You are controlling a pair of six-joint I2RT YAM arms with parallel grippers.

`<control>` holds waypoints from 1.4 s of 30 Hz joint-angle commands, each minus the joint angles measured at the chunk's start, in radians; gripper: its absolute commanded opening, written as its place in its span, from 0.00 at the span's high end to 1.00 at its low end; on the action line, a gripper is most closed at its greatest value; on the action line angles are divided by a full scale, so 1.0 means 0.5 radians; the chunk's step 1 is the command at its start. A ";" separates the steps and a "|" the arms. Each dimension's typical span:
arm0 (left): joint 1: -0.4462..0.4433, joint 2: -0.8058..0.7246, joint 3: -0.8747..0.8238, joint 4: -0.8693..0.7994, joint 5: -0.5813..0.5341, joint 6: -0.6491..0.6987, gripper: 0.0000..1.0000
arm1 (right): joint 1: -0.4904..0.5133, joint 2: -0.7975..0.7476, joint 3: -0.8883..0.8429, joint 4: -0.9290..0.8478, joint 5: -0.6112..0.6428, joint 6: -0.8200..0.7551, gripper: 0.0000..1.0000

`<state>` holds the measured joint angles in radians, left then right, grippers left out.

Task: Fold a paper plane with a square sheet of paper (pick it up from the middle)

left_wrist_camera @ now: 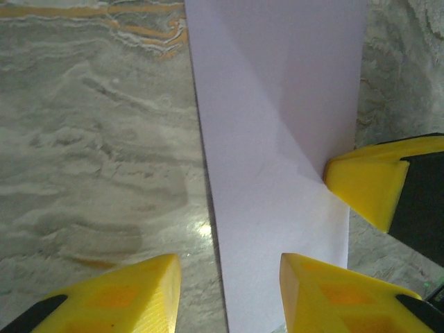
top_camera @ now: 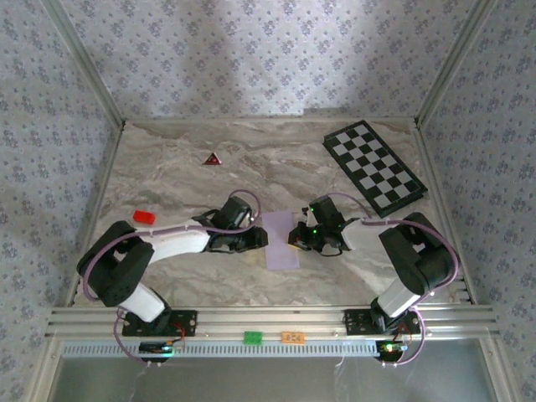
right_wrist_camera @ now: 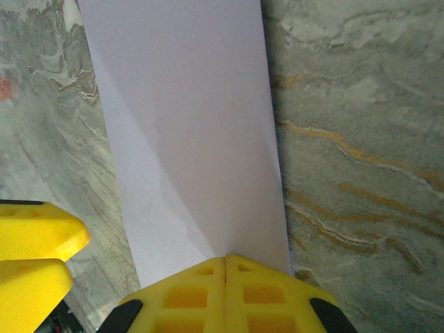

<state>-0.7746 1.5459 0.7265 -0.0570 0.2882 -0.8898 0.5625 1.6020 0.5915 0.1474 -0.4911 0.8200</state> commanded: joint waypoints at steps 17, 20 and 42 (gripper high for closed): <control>-0.049 0.206 0.058 0.134 0.097 -0.019 0.63 | 0.021 0.106 -0.066 -0.103 0.111 0.044 0.94; -0.050 0.227 0.053 0.157 0.105 -0.041 0.68 | 0.020 0.102 -0.068 -0.105 0.114 0.043 0.94; -0.049 0.148 -0.039 0.354 0.043 -0.091 0.70 | 0.021 0.076 -0.066 -0.138 0.129 0.041 0.94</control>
<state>-0.7921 1.6348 0.7231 0.0456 0.3164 -0.9195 0.5655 1.6169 0.5915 0.1802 -0.4950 0.8314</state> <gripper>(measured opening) 0.296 0.069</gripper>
